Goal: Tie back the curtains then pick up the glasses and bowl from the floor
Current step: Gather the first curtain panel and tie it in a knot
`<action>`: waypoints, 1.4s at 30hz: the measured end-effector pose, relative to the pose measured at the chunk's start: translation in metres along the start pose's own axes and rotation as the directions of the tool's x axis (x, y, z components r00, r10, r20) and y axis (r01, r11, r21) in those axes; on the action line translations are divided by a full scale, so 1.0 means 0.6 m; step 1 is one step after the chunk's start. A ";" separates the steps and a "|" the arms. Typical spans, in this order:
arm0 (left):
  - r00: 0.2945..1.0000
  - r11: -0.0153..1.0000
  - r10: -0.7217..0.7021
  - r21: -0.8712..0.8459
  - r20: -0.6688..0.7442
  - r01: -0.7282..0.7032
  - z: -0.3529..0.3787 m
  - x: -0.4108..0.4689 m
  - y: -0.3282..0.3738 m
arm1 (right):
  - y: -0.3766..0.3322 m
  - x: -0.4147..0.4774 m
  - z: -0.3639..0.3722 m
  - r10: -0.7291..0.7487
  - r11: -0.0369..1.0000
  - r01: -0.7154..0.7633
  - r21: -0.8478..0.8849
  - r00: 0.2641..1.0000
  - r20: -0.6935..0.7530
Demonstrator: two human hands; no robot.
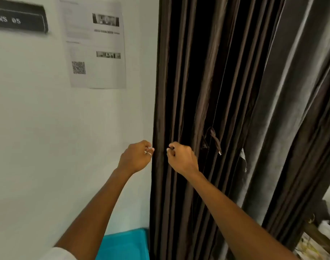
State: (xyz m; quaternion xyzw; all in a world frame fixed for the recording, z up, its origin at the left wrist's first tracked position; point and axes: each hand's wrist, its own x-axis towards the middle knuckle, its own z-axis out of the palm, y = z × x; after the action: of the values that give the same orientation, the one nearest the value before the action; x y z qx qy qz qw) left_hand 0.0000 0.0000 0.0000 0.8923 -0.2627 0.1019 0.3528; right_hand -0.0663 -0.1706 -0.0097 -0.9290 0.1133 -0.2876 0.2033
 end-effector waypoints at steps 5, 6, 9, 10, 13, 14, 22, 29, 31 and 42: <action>0.998 0.997 -0.008 -0.080 0.063 0.013 0.018 0.009 -0.038 | -0.033 0.016 0.028 0.104 0.994 -0.106 -0.027 0.993 -0.055; 0.997 0.996 -0.009 -0.091 0.077 0.016 0.021 0.012 -0.046 | -0.038 0.020 0.034 0.118 0.992 -0.121 -0.047 0.992 -0.051; 0.997 0.994 -0.009 -0.106 0.072 0.016 0.017 0.026 -0.061 | -0.047 0.033 0.046 0.161 0.980 -0.166 -0.111 0.985 -0.058; 0.998 0.994 -0.009 -0.111 0.066 0.016 0.014 0.029 -0.062 | -0.048 0.037 0.050 0.168 0.977 -0.175 -0.125 0.984 -0.059; 0.998 0.991 -0.006 -0.132 0.061 0.014 0.010 0.039 -0.055 | -0.044 0.040 0.061 0.153 0.979 -0.161 -0.125 0.986 -0.066; 0.998 0.991 -0.010 -0.134 0.059 0.018 0.008 0.043 -0.050 | -0.043 0.041 0.063 0.140 0.982 -0.147 -0.118 0.988 -0.071; 0.997 0.999 -0.038 -0.039 -0.074 0.035 0.020 0.067 0.021 | -0.056 0.031 0.084 -0.072 0.993 0.073 -0.095 0.997 0.013; 0.969 0.992 -0.073 0.080 -0.236 0.094 0.025 0.066 0.021 | -0.050 0.031 0.086 -0.196 0.979 0.191 0.070 0.978 0.067; 0.964 0.993 -0.068 0.078 -0.256 0.091 0.024 0.062 0.018 | -0.038 0.029 0.076 -0.215 0.973 0.204 0.108 0.972 0.095; 0.962 0.992 -0.088 0.063 -0.257 0.108 0.015 0.041 0.022 | 0.004 0.034 0.000 0.118 0.974 -0.048 0.220 0.940 -0.319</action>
State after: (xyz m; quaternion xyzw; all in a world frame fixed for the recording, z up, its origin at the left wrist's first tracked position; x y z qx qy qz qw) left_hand 0.0134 -0.0240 0.0102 0.8967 -0.1668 0.2074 0.3536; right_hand -0.0498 -0.1797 -0.0006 -0.8354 0.1543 -0.4407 0.2899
